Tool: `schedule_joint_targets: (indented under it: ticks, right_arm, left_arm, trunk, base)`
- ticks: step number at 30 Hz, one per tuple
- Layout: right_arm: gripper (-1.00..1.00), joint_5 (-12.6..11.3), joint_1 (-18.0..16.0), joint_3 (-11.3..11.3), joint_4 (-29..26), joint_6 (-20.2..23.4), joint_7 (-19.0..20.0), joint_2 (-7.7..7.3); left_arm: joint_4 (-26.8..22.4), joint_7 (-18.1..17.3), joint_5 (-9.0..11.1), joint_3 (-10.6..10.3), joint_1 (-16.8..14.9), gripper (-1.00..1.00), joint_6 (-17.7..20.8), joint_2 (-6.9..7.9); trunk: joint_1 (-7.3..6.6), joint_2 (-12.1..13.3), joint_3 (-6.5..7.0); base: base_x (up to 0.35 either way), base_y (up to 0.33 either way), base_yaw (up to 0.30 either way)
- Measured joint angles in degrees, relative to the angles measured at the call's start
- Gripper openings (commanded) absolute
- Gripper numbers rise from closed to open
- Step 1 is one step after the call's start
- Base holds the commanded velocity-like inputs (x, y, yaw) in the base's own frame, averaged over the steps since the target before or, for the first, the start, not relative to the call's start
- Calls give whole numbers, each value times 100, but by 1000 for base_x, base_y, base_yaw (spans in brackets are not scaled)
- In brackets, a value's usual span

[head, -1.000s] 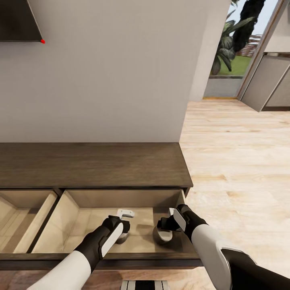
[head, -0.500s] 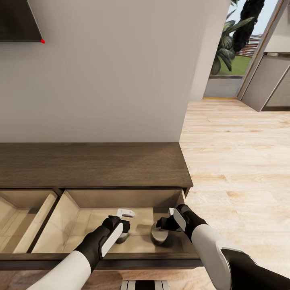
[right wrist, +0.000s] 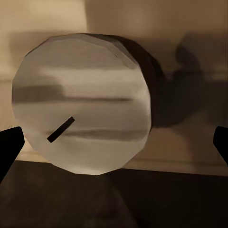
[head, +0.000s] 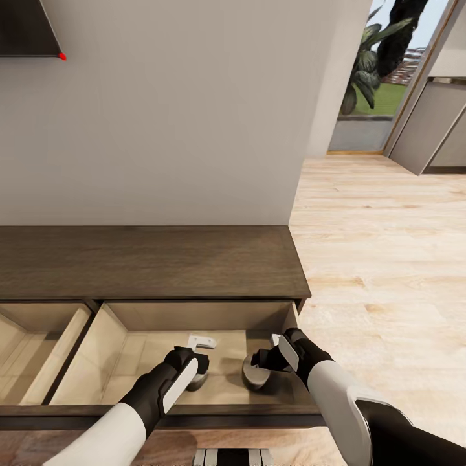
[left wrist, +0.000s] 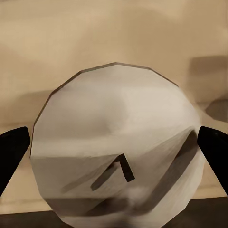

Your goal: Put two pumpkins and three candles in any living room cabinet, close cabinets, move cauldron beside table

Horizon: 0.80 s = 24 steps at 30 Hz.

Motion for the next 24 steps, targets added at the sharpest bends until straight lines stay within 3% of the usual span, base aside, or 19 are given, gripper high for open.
schedule_joint_targets:
  ticks: [1,2,24]
  right_arm:
    - [100,-2,0,1,0,-1,0,0]
    - [100,-1,0,1,0,0,0,0]
    - [100,-1,0,2,0,-1,0,0]
  left_arm:
    - [0,0,3,0,0,-100,-2,0]
    - [0,0,2,0,0,100,-3,0]
    - [-7,0,10,0,0,100,-5,0]
  trunk:
    - [0,0,0]
    - [0,0,0]
    - [0,0,0]
  base:
    - [0,0,0]
    - [0,0,0]
    - [0,0,0]
